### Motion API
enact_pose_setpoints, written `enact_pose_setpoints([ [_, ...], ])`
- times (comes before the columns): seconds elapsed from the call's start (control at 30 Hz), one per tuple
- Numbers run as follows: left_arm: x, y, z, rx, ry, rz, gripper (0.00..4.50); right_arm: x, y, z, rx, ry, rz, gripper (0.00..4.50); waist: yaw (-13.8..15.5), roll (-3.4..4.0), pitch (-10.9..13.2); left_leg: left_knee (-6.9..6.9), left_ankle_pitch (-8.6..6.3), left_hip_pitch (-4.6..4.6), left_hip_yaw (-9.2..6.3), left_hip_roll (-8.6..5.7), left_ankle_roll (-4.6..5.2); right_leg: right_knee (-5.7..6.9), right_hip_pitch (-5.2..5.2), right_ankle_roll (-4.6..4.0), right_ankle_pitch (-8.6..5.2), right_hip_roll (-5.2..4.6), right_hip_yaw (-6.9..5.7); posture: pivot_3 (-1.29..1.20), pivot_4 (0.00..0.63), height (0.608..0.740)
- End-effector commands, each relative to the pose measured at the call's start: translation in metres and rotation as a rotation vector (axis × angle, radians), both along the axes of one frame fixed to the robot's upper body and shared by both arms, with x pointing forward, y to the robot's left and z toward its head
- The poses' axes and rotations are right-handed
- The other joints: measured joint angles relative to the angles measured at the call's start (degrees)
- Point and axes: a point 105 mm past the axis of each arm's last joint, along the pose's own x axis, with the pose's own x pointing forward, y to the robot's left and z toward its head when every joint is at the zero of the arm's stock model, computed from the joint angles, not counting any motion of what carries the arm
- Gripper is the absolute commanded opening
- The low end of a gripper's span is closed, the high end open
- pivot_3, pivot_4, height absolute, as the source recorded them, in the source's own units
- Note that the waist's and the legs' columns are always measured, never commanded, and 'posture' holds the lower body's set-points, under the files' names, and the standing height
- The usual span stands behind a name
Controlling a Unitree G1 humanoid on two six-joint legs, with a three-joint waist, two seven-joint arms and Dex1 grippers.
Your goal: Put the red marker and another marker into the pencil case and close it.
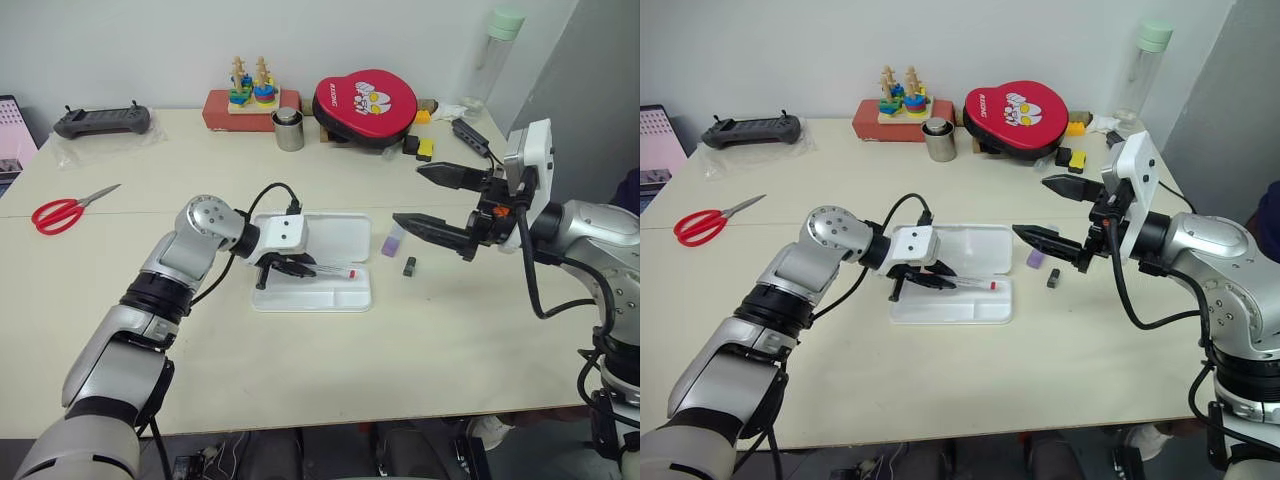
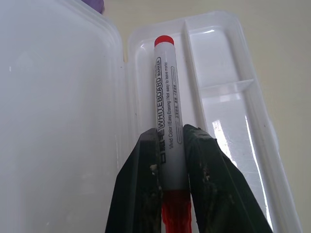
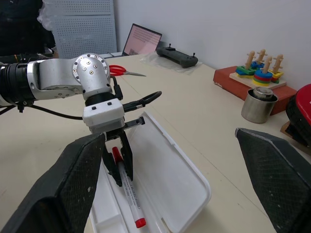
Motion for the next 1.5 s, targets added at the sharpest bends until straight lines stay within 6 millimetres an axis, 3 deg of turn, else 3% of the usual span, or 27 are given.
enact_pose_setpoints([
  [0.03, -0.003, 0.002, 0.007, -0.003, -0.025, -0.018, 0.43, -0.005, -0.001, 0.004, -0.013, -0.022, 0.014, 4.50, 0.0, 0.00, 0.0, 0.00, 0.00, 0.00, 0.00, 0.00, 0.00, 0.00, 0.00, 0.00, 0.00, 0.00, 0.00, 0.00, 0.150, 0.740],
  [0.1, -0.001, 0.002, 0.006, -0.012, -0.022, 0.004, 1.15, -0.004, -0.001, 0.003, -0.013, -0.020, 0.013, 4.50, 0.0, 0.00, 0.0, 0.00, 0.00, 0.00, -0.01, 0.00, 0.00, 0.00, 0.00, -0.01, 0.00, 0.00, -0.01, 0.00, 0.150, 0.740],
  [0.2, 0.000, 0.003, 0.007, -0.024, -0.016, 0.025, 1.46, -0.003, -0.002, 0.002, -0.012, -0.020, 0.004, 4.50, 0.1, 0.00, 0.0, 0.03, 0.00, 0.01, -0.01, 0.00, 0.00, 0.01, 0.01, 0.01, 0.00, 0.00, 0.00, 0.00, 0.150, 0.740],
  [0.4, 0.004, -0.003, 0.014, -0.060, -0.033, 0.039, 2.71, 0.003, -0.005, 0.000, -0.016, -0.017, -0.029, 4.50, 0.1, 0.00, 0.0, 0.04, 0.00, 0.01, -0.01, 0.00, 0.00, 0.03, 0.02, 0.01, 0.00, 0.00, -0.01, 0.00, 0.150, 0.740],
  [0.57, -0.017, -0.038, 0.051, -0.350, 0.071, -0.005, 3.75, 0.041, -0.028, -0.030, -0.039, 0.069, -0.326, 4.50, 0.3, 0.00, 0.0, 0.11, 0.00, -0.01, -0.01, 0.00, 0.00, 0.06, 0.02, 0.00, 0.00, 0.00, 0.00, 0.00, 0.150, 0.740],
  [0.7, -0.041, -0.066, 0.089, -0.620, 0.141, -0.026, 4.45, 0.059, -0.036, -0.045, 0.078, 0.161, -0.513, 4.50, 0.4, 0.00, 0.0, 0.11, 0.00, 0.00, -0.02, 0.01, 0.00, 0.09, 0.02, -0.13, 0.08, 0.00, 0.00, 0.00, 0.150, 0.740],
  [0.77, -0.041, -0.070, 0.105, -0.721, 0.122, 0.012, 4.45, 0.068, -0.041, -0.052, 0.127, 0.198, -0.633, 4.50, 0.4, -0.01, 0.0, 0.12, 0.00, -0.01, -0.04, 0.01, 0.00, 0.11, 0.02, -0.13, 0.08, 0.00, 0.00, 0.00, 0.150, 0.740],
  [0.93, -0.021, -0.068, 0.124, -0.808, -0.044, 0.171, 4.45, 0.085, -0.057, -0.066, 0.195, 0.226, -0.905, 4.50, 0.4, 0.00, 0.0, 0.14, 0.02, 0.07, -0.05, 0.00, -0.01, 0.15, 0.05, -0.09, 0.11, 0.00, 0.01, 0.00, 0.150, 0.740],
  [1.07, -0.017, -0.064, 0.119, -0.798, -0.059, 0.224, 4.45, 0.097, -0.064, -0.095, 0.184, 0.283, -1.111, 4.50, 0.4, 0.01, 0.0, 0.16, 0.02, 0.07, -0.02, -0.01, -0.01, 0.12, 0.06, -0.05, 0.15, 0.00, 0.05, 0.00, 0.150, 0.740],
  [1.2, -0.018, -0.064, 0.111, -0.771, -0.055, 0.221, 4.45, 0.107, -0.051, -0.105, 0.215, 0.313, -1.151, 4.50, 0.3, 0.02, 0.0, 0.12, 0.02, 0.05, 0.00, -0.01, -0.01, 0.11, 0.03, -0.06, 0.15, 0.00, 0.06, 0.00, 0.150, 0.740],
  [1.5, -0.019, -0.060, 0.113, -0.781, -0.045, 0.230, 4.45, 0.119, -0.014, -0.104, 0.222, 0.316, -1.114, 4.50, 0.3, 0.03, 0.0, 0.10, 0.02, 0.05, 0.00, -0.01, -0.01, 0.10, 0.02, -0.06, 0.15, 0.00, 0.04, 0.00, 0.150, 0.740],
])
